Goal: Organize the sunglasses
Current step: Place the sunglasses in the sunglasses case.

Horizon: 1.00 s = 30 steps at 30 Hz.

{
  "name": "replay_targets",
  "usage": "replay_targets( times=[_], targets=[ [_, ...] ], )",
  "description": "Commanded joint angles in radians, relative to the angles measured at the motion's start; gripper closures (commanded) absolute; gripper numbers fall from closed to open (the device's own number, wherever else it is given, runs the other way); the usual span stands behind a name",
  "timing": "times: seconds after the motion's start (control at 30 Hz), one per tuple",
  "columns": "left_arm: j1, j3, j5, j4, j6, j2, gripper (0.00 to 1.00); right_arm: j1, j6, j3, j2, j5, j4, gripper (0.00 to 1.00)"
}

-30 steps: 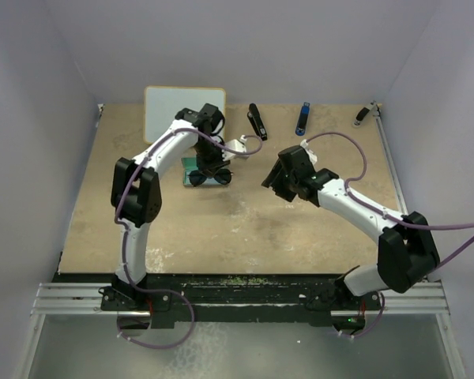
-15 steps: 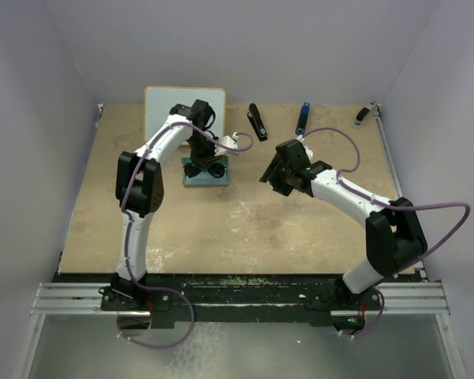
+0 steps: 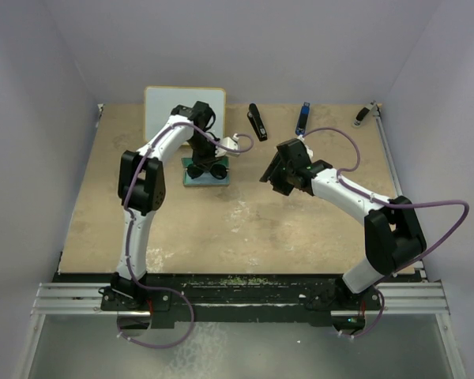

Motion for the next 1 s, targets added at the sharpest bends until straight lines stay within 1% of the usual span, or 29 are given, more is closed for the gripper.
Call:
replay_targets(
  times=[0.0, 0.6, 0.77, 0.97],
  targets=[
    [0.006, 0.032, 0.067, -0.026, 0.021, 0.015, 0.84, -0.006, -0.015, 0.041, -0.006, -0.006, 0.022, 0.44],
    [0.01, -0.004, 0.024, 0.045, -0.037, 0.063, 0.84, -0.009, -0.015, 0.036, 0.003, -0.024, 0.037, 0.44],
    [0.011, -0.004, -0.018, 0.06, -0.08, 0.082, 0.84, -0.009, -0.016, 0.036, 0.004, -0.025, 0.039, 0.44],
    [0.016, -0.007, -0.023, 0.084, -0.143, 0.081, 0.85, -0.01, -0.014, 0.038, 0.008, -0.031, 0.043, 0.45]
  ],
)
